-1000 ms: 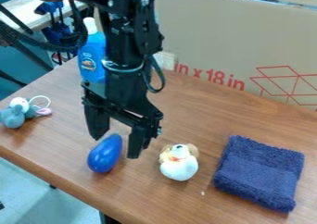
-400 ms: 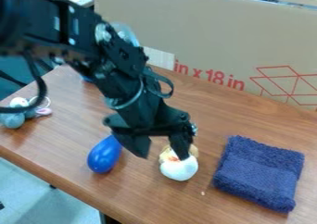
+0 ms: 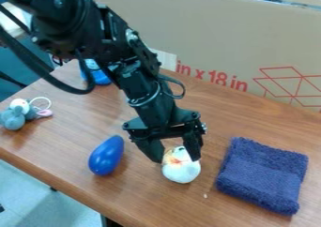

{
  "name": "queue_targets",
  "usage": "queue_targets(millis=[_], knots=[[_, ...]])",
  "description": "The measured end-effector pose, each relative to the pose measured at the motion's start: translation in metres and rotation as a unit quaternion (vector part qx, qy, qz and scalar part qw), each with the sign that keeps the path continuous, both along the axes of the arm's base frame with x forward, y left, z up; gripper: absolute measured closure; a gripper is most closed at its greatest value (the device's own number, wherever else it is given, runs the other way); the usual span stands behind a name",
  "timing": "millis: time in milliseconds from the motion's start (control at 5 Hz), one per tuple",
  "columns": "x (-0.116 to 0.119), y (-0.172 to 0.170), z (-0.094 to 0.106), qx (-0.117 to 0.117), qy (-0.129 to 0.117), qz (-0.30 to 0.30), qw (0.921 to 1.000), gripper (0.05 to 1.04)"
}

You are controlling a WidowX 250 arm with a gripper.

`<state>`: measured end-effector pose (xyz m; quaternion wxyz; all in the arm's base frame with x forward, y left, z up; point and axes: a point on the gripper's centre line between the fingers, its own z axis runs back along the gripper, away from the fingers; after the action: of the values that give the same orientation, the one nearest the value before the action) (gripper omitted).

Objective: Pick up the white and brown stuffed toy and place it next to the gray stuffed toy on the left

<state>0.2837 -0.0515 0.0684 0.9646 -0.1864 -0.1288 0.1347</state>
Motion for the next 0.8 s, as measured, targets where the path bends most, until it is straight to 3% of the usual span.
queue_targets(millis=[400, 600, 800], knots=[[0.012, -0.004, -0.007, -0.01, -0.001, -0.008, 0.9999, 0.073], [0.01, -0.007, -0.026, 0.008, 0.033, -0.006, 0.9994, 0.073], [0.023, -0.01, -0.042, 0.021, 0.051, -0.01, 0.9984, 0.073]])
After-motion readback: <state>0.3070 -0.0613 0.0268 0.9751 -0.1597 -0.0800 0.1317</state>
